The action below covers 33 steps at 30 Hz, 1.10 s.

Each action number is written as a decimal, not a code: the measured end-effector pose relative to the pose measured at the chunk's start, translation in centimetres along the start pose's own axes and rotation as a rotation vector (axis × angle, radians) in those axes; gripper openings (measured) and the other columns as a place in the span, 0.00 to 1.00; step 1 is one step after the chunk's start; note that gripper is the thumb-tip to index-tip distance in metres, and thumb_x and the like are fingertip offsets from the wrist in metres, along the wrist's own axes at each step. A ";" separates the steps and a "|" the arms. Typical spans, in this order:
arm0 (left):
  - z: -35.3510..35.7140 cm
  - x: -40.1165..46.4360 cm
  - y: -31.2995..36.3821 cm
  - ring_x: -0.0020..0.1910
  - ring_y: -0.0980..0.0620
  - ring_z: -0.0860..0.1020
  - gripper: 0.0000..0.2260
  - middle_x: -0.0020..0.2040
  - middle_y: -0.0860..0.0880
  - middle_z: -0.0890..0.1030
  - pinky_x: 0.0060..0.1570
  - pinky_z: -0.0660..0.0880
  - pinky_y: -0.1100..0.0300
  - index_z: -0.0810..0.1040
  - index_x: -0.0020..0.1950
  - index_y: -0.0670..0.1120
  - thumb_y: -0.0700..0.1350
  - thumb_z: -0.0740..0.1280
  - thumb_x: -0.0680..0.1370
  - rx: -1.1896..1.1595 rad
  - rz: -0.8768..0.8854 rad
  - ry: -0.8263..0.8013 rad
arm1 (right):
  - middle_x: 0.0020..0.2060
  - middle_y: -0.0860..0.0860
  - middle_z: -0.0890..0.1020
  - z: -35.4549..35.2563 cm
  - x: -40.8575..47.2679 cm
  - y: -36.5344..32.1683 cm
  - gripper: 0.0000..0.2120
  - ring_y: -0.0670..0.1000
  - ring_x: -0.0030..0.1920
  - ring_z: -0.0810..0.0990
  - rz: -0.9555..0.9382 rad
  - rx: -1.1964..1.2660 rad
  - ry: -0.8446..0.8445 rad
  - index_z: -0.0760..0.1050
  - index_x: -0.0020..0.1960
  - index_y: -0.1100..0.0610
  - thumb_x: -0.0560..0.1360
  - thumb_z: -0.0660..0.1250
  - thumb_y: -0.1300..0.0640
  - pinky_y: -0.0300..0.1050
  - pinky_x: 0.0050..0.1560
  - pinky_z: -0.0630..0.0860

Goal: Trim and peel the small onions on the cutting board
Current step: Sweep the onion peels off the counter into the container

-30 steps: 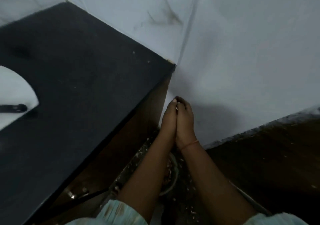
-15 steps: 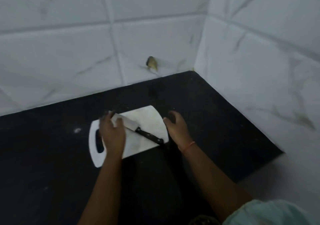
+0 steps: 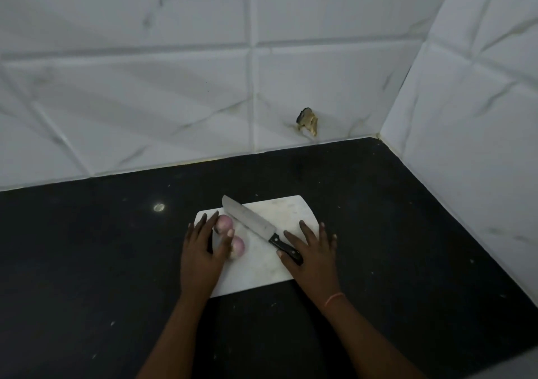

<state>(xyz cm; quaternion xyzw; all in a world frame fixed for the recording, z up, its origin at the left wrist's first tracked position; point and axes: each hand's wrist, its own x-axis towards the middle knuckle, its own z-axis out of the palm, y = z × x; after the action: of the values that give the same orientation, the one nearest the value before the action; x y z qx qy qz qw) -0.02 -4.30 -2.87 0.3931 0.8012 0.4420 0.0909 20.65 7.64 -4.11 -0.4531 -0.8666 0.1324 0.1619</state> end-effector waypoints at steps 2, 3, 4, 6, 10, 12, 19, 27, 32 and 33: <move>0.7 0.1 0.4 0.76 0.52 0.64 0.32 0.74 0.53 0.71 0.77 0.58 0.47 0.70 0.75 0.54 0.68 0.61 0.74 0.028 0.012 -0.004 | 0.71 0.49 0.71 -0.1 0.1 0.9 0.24 0.64 0.75 0.59 -0.013 -0.008 0.013 0.75 0.64 0.40 0.74 0.56 0.33 0.65 0.73 0.51; 1.1 0.0 0.7 0.76 0.52 0.64 0.34 0.74 0.54 0.71 0.77 0.58 0.48 0.69 0.75 0.54 0.70 0.62 0.73 0.041 0.002 -0.006 | 0.71 0.49 0.71 -0.2 0.3 1.6 0.23 0.64 0.75 0.59 -0.015 -0.013 0.016 0.75 0.64 0.40 0.75 0.55 0.34 0.64 0.73 0.52; 1.6 0.0 1.1 0.76 0.52 0.64 0.36 0.73 0.54 0.72 0.77 0.58 0.48 0.69 0.75 0.54 0.71 0.63 0.72 0.042 0.005 -0.011 | 0.71 0.49 0.71 -0.4 0.4 2.2 0.23 0.63 0.75 0.59 -0.011 -0.011 0.017 0.76 0.65 0.41 0.75 0.54 0.34 0.63 0.74 0.52; 2.6 -0.2 1.7 0.77 0.50 0.62 0.39 0.74 0.55 0.71 0.78 0.57 0.47 0.67 0.75 0.54 0.74 0.63 0.70 0.058 0.006 -0.035 | 0.71 0.49 0.71 -0.9 0.9 3.3 0.24 0.62 0.75 0.59 0.004 0.014 0.029 0.76 0.65 0.43 0.76 0.53 0.36 0.60 0.75 0.53; 3.9 -0.5 2.6 0.78 0.51 0.59 0.44 0.75 0.56 0.69 0.78 0.54 0.48 0.64 0.76 0.57 0.76 0.65 0.65 0.099 -0.012 -0.056 | 0.71 0.50 0.72 -1.6 1.9 4.6 0.25 0.59 0.75 0.61 0.052 0.107 0.056 0.77 0.65 0.48 0.76 0.53 0.39 0.57 0.75 0.55; 3.9 -0.5 2.7 0.77 0.50 0.62 0.44 0.74 0.55 0.71 0.78 0.54 0.45 0.64 0.75 0.58 0.77 0.65 0.64 0.106 -0.010 -0.047 | 0.70 0.51 0.73 -1.6 2.0 4.7 0.24 0.59 0.75 0.62 0.054 0.138 0.065 0.77 0.64 0.50 0.76 0.54 0.40 0.59 0.75 0.58; 3.6 0.1 3.3 0.73 0.54 0.68 0.41 0.69 0.57 0.74 0.78 0.45 0.40 0.65 0.73 0.60 0.76 0.63 0.64 0.157 -0.010 -0.075 | 0.68 0.51 0.75 -1.8 1.7 4.4 0.23 0.60 0.74 0.63 0.037 0.173 0.097 0.79 0.61 0.50 0.73 0.57 0.42 0.62 0.73 0.61; 3.7 1.4 3.4 0.66 0.57 0.72 0.33 0.62 0.62 0.75 0.77 0.52 0.41 0.69 0.66 0.60 0.74 0.67 0.65 0.057 0.007 -0.113 | 0.67 0.48 0.75 -1.8 1.6 4.2 0.19 0.53 0.74 0.64 -0.055 0.144 0.092 0.81 0.57 0.48 0.73 0.60 0.44 0.61 0.72 0.60; 3.8 1.2 3.6 0.64 0.55 0.74 0.33 0.61 0.62 0.75 0.75 0.55 0.40 0.72 0.64 0.56 0.73 0.65 0.66 0.015 0.000 -0.065 | 0.59 0.47 0.78 -2.1 1.3 4.0 0.14 0.51 0.68 0.70 -0.048 0.172 0.144 0.82 0.48 0.50 0.70 0.63 0.46 0.58 0.71 0.63; 3.7 1.1 3.7 0.64 0.55 0.74 0.32 0.61 0.62 0.76 0.76 0.55 0.40 0.72 0.64 0.56 0.73 0.66 0.66 0.015 -0.002 -0.060 | 0.57 0.47 0.79 -2.1 1.3 4.0 0.12 0.50 0.66 0.72 -0.060 0.172 0.156 0.81 0.47 0.51 0.70 0.65 0.47 0.56 0.69 0.65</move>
<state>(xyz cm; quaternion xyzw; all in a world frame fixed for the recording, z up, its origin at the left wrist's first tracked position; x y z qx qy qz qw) 3.09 -0.02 -1.96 0.4059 0.8017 0.4241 0.1123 23.76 11.08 -3.54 -0.4201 -0.8500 0.1659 0.2709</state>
